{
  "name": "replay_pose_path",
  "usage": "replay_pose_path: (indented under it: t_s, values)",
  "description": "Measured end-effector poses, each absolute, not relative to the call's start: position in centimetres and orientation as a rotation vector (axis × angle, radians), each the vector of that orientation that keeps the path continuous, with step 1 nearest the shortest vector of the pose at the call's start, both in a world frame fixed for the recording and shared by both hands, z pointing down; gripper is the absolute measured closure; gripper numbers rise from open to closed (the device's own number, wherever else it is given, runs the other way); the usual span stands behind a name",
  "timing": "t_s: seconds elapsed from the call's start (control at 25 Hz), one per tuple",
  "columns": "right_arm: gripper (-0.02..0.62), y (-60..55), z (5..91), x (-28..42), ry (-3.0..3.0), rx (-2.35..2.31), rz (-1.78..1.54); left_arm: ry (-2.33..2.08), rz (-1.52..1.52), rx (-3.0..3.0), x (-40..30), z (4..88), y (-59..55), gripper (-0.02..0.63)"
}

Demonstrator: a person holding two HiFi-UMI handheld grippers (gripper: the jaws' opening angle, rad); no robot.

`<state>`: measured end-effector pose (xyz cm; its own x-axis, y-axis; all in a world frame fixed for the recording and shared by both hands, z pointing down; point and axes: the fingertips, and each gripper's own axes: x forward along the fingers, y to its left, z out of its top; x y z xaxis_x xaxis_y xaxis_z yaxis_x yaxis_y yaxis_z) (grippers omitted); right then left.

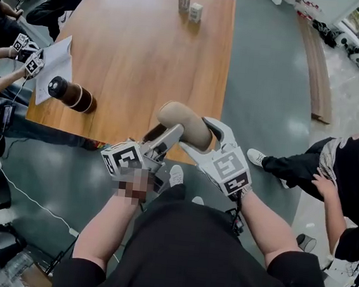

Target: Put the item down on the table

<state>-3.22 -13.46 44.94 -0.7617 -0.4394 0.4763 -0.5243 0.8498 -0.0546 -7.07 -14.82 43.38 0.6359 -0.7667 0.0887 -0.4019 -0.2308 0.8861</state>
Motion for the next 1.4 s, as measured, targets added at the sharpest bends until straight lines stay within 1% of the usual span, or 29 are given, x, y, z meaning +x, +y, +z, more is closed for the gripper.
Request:
replay_pose_path:
  t_s: [0.2,0.32,0.56,1.0,1.4]
  values:
    - [0.250,-16.0,47.1,-2.3,-2.506,0.791,0.282,-0.972,-0.363,1.887,-8.0,44.9,-15.5,0.210]
    - [0.250,-17.6,48.5,-2.2,-2.462,0.825,0.292,-1.021,-0.300,1.913,-8.8,45.6,-16.1,0.241]
    - [0.250,-20.6,52.3,-1.7,-2.379,0.884,0.323,-1.125,-0.176,1.988,-9.5,46.5,-16.7,0.354]
    - [0.250,-23.7,60.2,-1.9,-2.261,0.885,0.393,-1.132,-0.036,2.055,-9.8,47.8,-16.7,0.592]
    - [0.249,-24.3,62.2,-3.2,-2.226,0.846,0.380,-1.117,0.013,2.066,-9.8,48.7,-16.7,0.596]
